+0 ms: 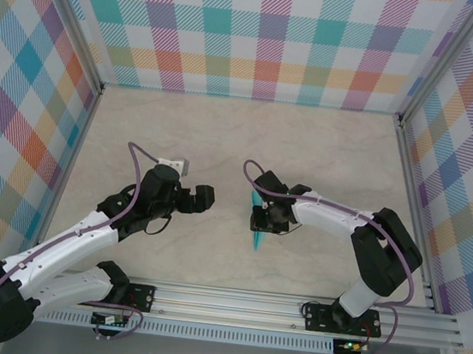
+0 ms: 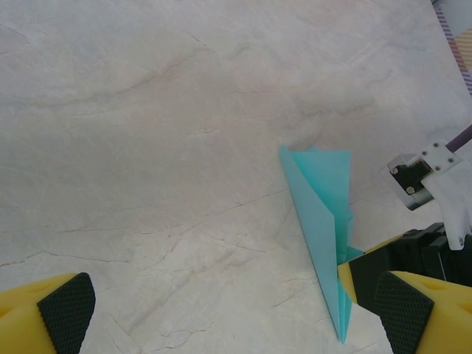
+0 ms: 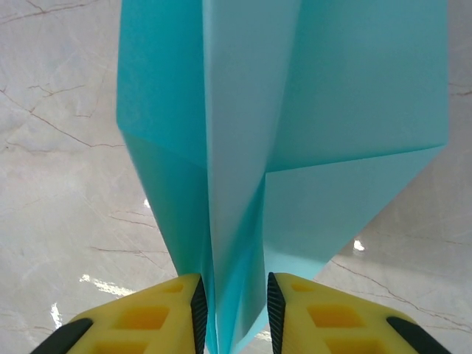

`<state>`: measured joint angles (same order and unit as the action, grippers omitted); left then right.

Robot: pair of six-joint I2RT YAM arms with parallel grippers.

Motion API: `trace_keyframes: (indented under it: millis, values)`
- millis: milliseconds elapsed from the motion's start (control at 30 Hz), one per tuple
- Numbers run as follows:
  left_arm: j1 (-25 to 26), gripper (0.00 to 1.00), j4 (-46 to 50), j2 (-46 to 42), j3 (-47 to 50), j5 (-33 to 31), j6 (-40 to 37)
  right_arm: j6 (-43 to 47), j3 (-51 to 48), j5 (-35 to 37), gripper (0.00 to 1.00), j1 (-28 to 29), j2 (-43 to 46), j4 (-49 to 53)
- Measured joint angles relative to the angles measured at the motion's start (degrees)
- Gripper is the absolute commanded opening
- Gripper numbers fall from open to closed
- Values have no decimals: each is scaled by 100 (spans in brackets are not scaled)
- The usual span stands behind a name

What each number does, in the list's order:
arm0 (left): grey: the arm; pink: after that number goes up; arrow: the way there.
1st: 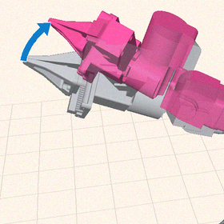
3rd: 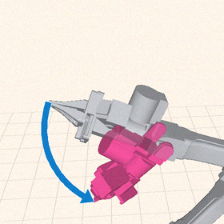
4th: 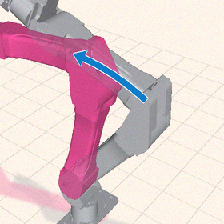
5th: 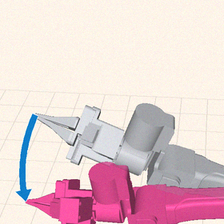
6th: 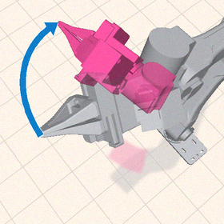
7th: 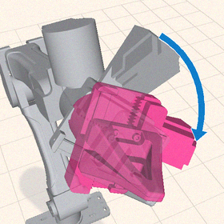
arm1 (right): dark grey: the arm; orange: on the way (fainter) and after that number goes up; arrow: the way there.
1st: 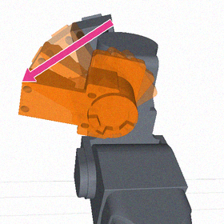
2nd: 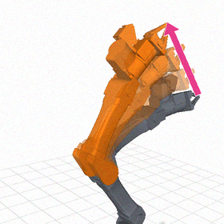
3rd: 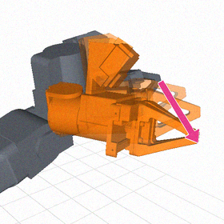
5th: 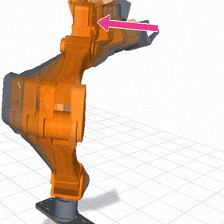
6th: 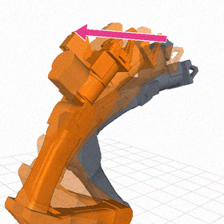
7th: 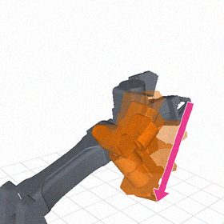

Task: Fold a paper plane with a square sheet of paper (fold left side to right side)
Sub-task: Pick up the paper plane at the center of the table, then place the paper at the center of the table.

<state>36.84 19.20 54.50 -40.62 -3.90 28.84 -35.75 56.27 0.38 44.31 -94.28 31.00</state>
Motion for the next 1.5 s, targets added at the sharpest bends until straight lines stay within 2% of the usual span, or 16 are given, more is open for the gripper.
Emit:
trace_keyframes:
  millis: [567, 667, 900, 1000, 1167, 1333, 1500]
  values:
    - [0, 100, -28, 2, 11, 0, 0, 22, 544, -15, 30, 28, -787, 39]
    - [0, 100, -28, 2, 11, 2, 0, 24, 664, 85, 26, 76, -918, 116]
    - [0, 100, -26, 0, 42, 13, -17, 35, 850, 243, 8, 72, -1029, 374]
    - [0, 100, -20, -66, 48, 59, -50, 72, 1150, 321, 5, 2, -1143, 638]
    - [0, 100, 20, -332, 48, 238, -192, 243, 2387, 535, 6, -323, -1622, 1351]
    - [-2, 100, 31, -505, 52, 337, -280, 481, 4428, 890, 6, -664, -2682, 2039]
    - [-2, 100, 70, -592, 94, 415, -295, 549, 5775, 994, 7, -848, -3639, 2573]
